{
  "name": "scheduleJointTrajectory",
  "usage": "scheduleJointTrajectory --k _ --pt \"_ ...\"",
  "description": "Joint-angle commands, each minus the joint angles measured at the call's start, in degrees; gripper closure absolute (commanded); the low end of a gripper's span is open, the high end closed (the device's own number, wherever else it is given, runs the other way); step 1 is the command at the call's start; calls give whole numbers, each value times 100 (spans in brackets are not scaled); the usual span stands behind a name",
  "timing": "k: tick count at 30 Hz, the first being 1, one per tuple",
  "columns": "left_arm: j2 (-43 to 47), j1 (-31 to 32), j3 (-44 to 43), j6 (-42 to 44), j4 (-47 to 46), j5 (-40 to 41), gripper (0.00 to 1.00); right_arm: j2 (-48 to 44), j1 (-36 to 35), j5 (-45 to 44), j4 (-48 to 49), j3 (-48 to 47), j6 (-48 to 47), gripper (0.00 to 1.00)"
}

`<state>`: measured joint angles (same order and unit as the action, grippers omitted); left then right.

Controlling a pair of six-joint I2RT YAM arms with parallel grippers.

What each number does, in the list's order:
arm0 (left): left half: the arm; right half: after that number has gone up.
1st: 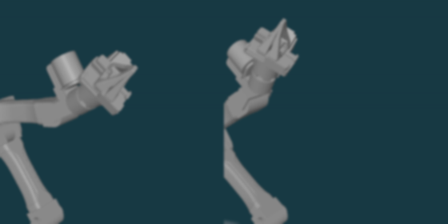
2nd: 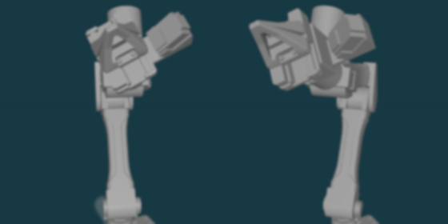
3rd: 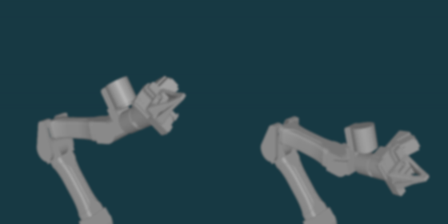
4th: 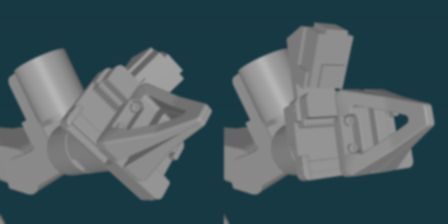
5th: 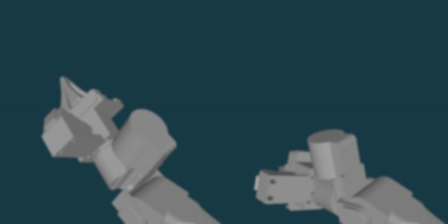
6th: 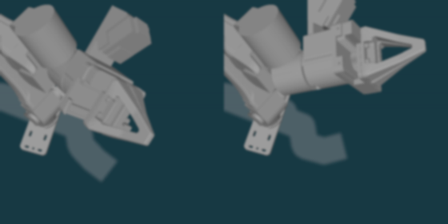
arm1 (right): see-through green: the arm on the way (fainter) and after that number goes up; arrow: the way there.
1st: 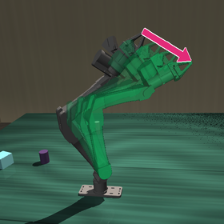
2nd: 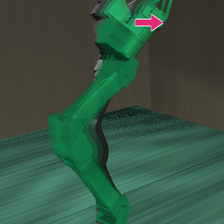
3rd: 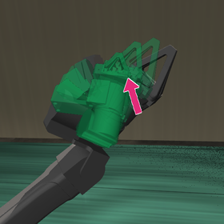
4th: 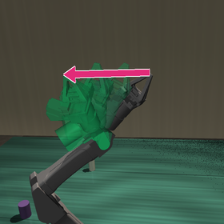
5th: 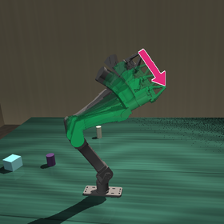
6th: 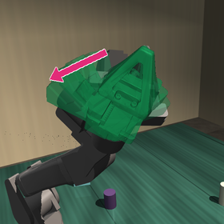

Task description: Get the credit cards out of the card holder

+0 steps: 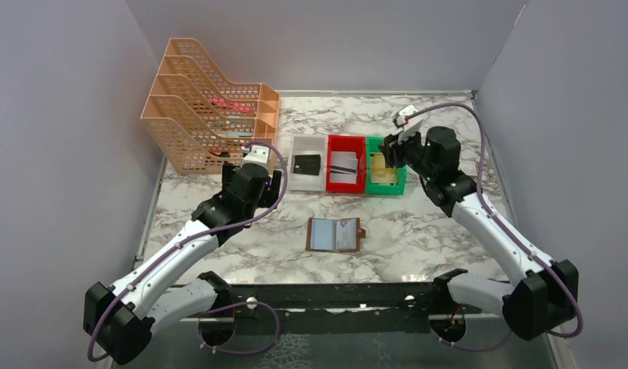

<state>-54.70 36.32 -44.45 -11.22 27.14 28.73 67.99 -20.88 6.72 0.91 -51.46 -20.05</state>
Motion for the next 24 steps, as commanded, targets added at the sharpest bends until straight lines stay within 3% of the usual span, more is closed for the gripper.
scheduleJointTrajectory --k 1,5,7,11,17,24 --pt "-113 -46 -38 102 -16 -145 1 -514 28 1243 -177 372 3818 54" --pt "-95 -46 -39 103 -4 -203 1 -641 -23 2685 -294 926 5064 54" --pt "-81 -47 -38 103 7 -203 1 -679 -290 2770 -403 1155 5184 55" --pt "-37 -49 -47 72 52 -276 2 -783 -1104 1618 -1135 1322 5102 54" --pt "51 -49 -56 42 110 -491 2 -995 -2369 203 -1491 1689 5432 54" --pt "-81 -52 -86 31 166 -541 3 -140 -3204 -1063 -1952 1485 5683 55"
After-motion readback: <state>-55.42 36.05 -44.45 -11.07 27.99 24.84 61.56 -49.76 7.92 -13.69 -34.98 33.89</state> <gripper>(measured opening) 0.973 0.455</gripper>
